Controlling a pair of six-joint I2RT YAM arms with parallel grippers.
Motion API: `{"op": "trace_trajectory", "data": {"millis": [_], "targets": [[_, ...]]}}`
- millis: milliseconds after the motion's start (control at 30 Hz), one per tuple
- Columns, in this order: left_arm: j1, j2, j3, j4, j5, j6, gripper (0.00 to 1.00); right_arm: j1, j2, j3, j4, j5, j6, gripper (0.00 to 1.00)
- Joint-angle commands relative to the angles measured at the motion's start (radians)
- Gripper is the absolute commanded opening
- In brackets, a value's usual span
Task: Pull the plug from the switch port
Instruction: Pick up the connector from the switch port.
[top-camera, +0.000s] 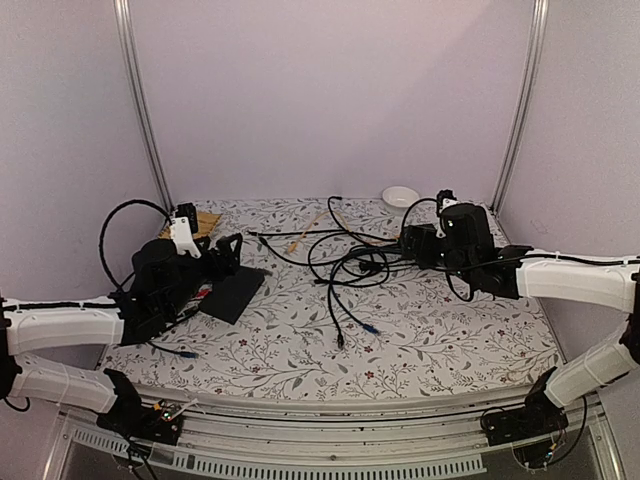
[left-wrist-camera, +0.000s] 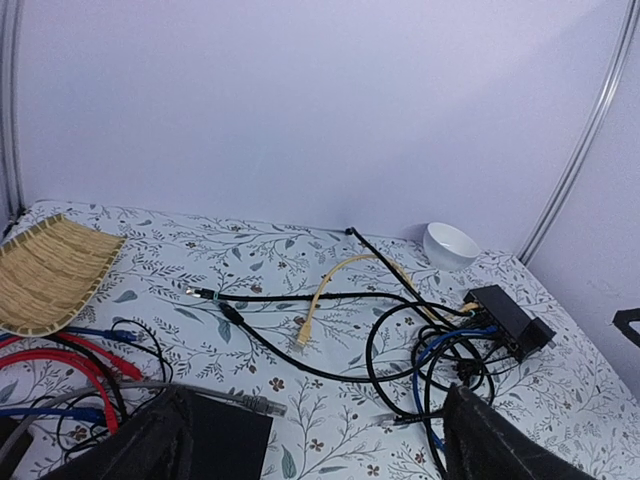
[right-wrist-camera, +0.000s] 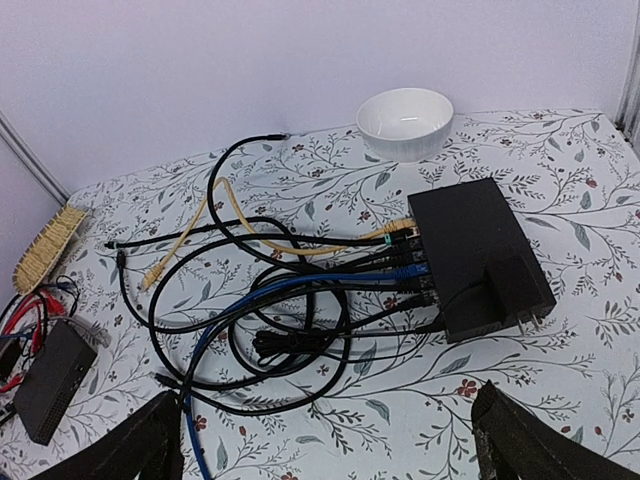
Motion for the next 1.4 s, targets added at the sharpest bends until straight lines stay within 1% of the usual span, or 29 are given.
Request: {"op": "trace_trajectory", "data": {"millis": [0, 133, 267, 367, 500, 733, 833, 900, 1000, 1067, 1167, 1267, 1367], "targets": [[-0.011, -0.026, -0.026, 0.067, -0.001, 0.028, 0.87, 0.003, -0.032, 0.027, -0.046, 0.054, 0.038, 0.99], [-0.013, -0.03, -0.04, 0.117, 0.048, 0.037, 0.88, -0.005, -0.047, 0.039, -0.067, 0.069, 0.079, 0.99], [-0.012, -0.043, -0.044, 0.125, 0.067, 0.04, 0.89, -0.032, -0.076, 0.031, -0.076, 0.075, 0.115, 0.99], [-0.012, -0.069, -0.05, 0.128, 0.065, 0.037, 0.92, -0.056, -0.094, 0.023, -0.082, 0.087, 0.131, 0.99], [-0.011, -0.096, -0.054, 0.154, 0.092, 0.033, 0.98, -0.068, -0.098, 0.029, -0.091, 0.101, 0.112, 0.99], [-0.01, -0.11, -0.015, 0.139, 0.106, 0.039, 0.98, -0.071, -0.11, 0.045, -0.109, 0.136, 0.087, 0.99], [-0.004, -0.105, 0.003, 0.132, 0.181, 0.041, 0.98, -0.086, -0.099, 0.058, -0.124, 0.127, 0.07, 0.99], [0.003, -0.085, 0.028, 0.11, 0.222, 0.025, 0.98, -0.115, -0.079, 0.081, -0.151, 0.1, 0.073, 0.99], [0.017, -0.026, 0.105, 0.013, 0.258, -0.015, 0.98, -0.189, -0.034, 0.109, -0.192, 0.04, 0.082, 0.99], [0.025, 0.01, 0.149, -0.027, 0.302, -0.004, 0.98, -0.241, -0.002, 0.127, -0.214, -0.001, 0.086, 0.99], [0.026, 0.036, 0.166, -0.018, 0.349, 0.02, 0.98, -0.299, 0.054, 0.165, -0.249, -0.036, 0.075, 0.99], [0.027, 0.047, 0.169, -0.008, 0.352, 0.032, 0.98, -0.329, 0.125, 0.216, -0.297, -0.039, 0.048, 0.99], [0.027, 0.065, 0.179, -0.006, 0.353, 0.038, 0.98, -0.343, 0.203, 0.269, -0.321, -0.073, 0.011, 0.99]]}}
